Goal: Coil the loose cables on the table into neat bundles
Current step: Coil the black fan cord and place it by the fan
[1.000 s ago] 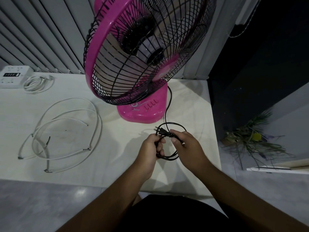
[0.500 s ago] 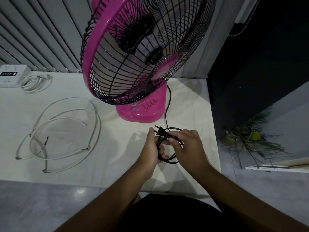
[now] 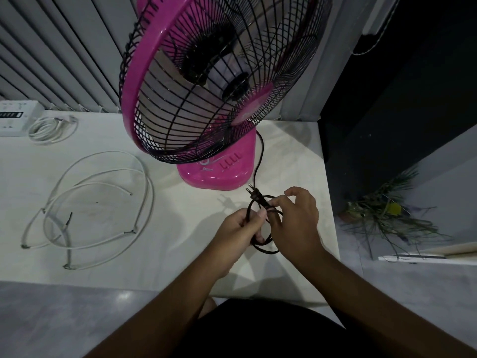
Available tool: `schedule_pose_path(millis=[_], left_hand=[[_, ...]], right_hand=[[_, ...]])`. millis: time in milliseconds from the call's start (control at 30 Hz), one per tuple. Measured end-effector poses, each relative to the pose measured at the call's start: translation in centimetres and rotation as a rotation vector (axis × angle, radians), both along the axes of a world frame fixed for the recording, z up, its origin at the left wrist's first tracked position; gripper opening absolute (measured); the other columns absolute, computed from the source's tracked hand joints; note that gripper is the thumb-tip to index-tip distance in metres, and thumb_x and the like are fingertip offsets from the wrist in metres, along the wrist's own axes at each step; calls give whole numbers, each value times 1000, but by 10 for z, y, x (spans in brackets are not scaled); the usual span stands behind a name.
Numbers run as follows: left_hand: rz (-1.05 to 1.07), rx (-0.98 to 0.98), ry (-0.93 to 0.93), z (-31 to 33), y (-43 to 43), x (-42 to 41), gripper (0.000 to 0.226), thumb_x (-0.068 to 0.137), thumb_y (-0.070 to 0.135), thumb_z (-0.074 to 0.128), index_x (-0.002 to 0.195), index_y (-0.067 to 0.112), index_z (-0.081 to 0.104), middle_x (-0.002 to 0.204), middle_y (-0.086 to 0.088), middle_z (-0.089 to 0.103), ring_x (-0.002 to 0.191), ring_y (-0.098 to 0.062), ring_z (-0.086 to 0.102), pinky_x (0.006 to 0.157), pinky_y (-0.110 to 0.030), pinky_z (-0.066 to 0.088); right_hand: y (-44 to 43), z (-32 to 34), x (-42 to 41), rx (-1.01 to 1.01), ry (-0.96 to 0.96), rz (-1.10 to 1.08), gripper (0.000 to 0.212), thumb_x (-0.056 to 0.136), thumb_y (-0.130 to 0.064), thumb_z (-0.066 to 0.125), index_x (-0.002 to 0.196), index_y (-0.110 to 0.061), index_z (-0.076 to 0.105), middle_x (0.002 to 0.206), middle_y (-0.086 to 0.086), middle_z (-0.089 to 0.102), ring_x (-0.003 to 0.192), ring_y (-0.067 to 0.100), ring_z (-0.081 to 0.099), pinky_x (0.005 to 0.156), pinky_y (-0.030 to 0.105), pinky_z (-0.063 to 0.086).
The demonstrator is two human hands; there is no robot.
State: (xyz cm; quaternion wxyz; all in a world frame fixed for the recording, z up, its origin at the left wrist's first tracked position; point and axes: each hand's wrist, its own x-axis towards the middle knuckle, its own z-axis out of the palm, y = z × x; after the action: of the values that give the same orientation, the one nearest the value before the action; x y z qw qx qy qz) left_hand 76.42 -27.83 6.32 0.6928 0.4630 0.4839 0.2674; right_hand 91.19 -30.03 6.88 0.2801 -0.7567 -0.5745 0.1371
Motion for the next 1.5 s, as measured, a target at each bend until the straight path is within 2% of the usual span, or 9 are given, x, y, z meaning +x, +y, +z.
schedule_pose_path(millis=[200, 300, 433, 767, 900, 1067, 1167, 1333, 1500], left_hand=[[145, -63, 43, 0, 6, 0, 36, 108, 35, 41, 89, 11, 58, 57, 6, 47, 57, -15, 54, 76, -42, 49], [244, -87, 53, -1, 7, 2, 37, 108, 37, 38, 87, 13, 56, 52, 12, 43, 49, -7, 44, 66, -36, 45], [247, -48, 71, 0, 9, 5, 39, 108, 41, 36, 83, 17, 53, 48, 15, 43, 44, -2, 43, 58, -28, 44], [267, 21, 209, -5, 13, 8, 40, 104, 50, 38, 84, 17, 48, 68, 3, 45, 58, -9, 48, 64, -32, 48], [207, -62, 299, -6, 8, 13, 47, 97, 62, 44, 104, 16, 54, 102, -8, 64, 95, -22, 65, 93, -47, 55], [258, -488, -165, -1, 15, 14, 82, 89, 56, 65, 148, 7, 38, 133, -22, 62, 105, -25, 68, 95, -49, 57], [254, -462, -172, -3, 17, 16, 87, 90, 34, 74, 157, 16, 21, 96, -7, 72, 86, -19, 67, 84, -39, 59], [103, -444, -122, 3, 31, 22, 20, 101, 25, 59, 110, 7, 60, 67, 1, 53, 65, -17, 64, 85, -38, 58], [129, -398, -46, 5, 37, 37, 20, 108, 30, 43, 98, 14, 52, 64, 2, 41, 58, -15, 48, 82, -40, 51]], right_hand=[[4, -1, 3, -121, 263, 123, 2, 94, -13, 65, 96, -13, 65, 113, 6, 56, 95, 4, 53, 91, 23, 44], [5, 1, -1, -247, 482, 112, 10, 99, -18, 57, 89, -17, 56, 88, 0, 61, 75, 7, 56, 68, 22, 44], [0, 1, -4, -318, 757, 19, 9, 101, -28, 56, 99, -18, 57, 96, 6, 70, 89, 18, 68, 80, 27, 52], [-2, 4, -6, -273, 1330, 3, 29, 104, -11, 50, 131, -18, 59, 77, 5, 55, 68, 15, 57, 79, 36, 55], [0, 2, -7, -238, 1430, -88, 30, 106, -9, 43, 119, -13, 70, 69, -1, 41, 58, 9, 41, 64, 29, 44], [2, -3, 0, -286, 1285, -166, 28, 105, -15, 45, 104, -18, 72, 60, -11, 52, 49, 3, 44, 60, 27, 42], [6, -4, 3, -316, 1064, -169, 26, 105, -18, 45, 105, -21, 71, 61, -16, 61, 55, 2, 52, 63, 29, 46], [20, -1, 8, -328, 766, -160, 22, 105, -22, 43, 97, -27, 63, 83, -8, 60, 72, 7, 54, 70, 25, 43], [28, -1, 5, -304, 974, -257, 13, 103, -27, 50, 108, -27, 62, 96, 1, 63, 81, 13, 60, 70, 28, 53]])
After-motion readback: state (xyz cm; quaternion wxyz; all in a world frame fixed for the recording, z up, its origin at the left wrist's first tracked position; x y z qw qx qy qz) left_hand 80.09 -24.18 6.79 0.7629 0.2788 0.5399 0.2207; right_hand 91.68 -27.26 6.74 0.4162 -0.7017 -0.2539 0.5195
